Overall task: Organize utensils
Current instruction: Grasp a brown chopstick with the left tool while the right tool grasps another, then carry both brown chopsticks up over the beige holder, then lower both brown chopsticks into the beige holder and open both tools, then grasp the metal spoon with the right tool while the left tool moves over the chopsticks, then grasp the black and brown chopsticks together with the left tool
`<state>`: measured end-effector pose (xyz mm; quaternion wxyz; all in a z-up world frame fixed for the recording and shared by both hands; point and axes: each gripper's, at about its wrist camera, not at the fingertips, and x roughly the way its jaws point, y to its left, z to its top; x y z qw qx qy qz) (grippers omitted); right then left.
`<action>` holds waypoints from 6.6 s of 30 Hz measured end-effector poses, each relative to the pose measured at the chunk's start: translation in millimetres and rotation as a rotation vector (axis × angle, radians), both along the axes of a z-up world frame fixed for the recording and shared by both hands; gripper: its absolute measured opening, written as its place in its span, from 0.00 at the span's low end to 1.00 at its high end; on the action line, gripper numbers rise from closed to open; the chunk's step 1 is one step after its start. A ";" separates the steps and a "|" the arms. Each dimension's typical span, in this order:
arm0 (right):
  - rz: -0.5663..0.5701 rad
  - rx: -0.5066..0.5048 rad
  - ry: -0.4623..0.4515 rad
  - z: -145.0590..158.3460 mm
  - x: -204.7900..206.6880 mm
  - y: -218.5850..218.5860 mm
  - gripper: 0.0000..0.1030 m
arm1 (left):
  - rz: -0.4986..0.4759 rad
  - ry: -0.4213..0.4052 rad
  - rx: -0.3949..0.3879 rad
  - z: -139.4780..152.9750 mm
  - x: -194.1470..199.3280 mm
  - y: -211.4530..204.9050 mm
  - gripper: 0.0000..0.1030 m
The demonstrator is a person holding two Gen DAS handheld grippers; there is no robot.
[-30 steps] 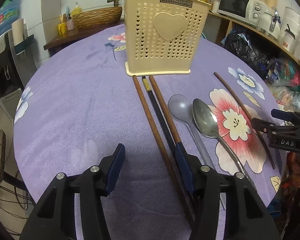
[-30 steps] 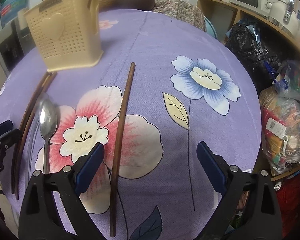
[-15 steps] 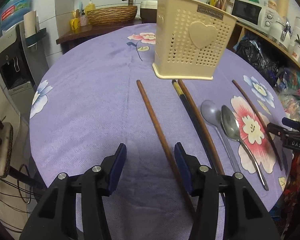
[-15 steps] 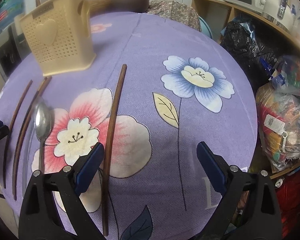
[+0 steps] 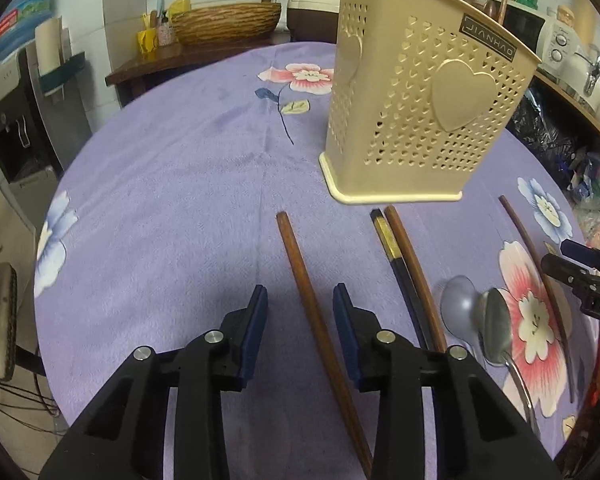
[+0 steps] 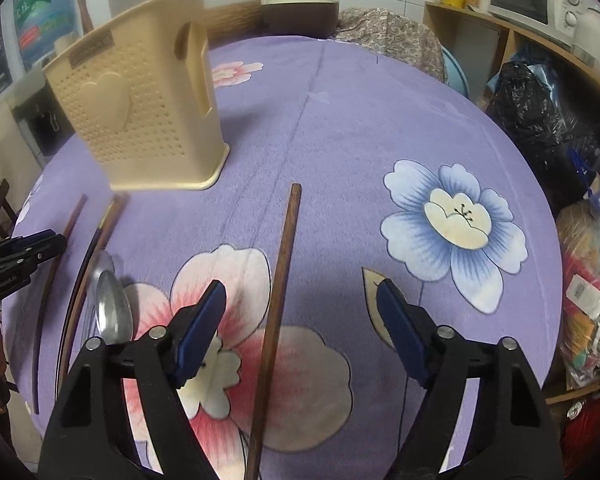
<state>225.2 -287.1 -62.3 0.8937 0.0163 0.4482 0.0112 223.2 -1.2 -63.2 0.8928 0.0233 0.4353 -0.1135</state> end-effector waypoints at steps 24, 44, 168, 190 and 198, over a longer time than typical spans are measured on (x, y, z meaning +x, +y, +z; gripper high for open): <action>0.058 0.011 0.027 -8.6 51.4 24.5 0.08 | -0.007 -0.007 0.025 0.2 26.8 -18.4 0.09; 0.122 0.204 -0.328 133.2 -42.7 -0.4 0.07 | -0.043 -0.374 -0.140 129.9 -42.6 3.0 0.08; 0.253 -0.022 -0.060 -13.8 -60.3 118.5 0.48 | 0.105 -0.193 -0.052 28.9 -73.5 41.5 0.87; 0.083 -0.006 -0.083 -10.9 -61.3 52.5 0.45 | -0.066 -0.091 0.009 2.5 -79.5 -15.7 0.84; 0.039 0.016 -0.096 -11.1 -73.6 46.7 0.65 | -0.084 -0.075 0.047 -5.7 -80.9 -29.3 0.77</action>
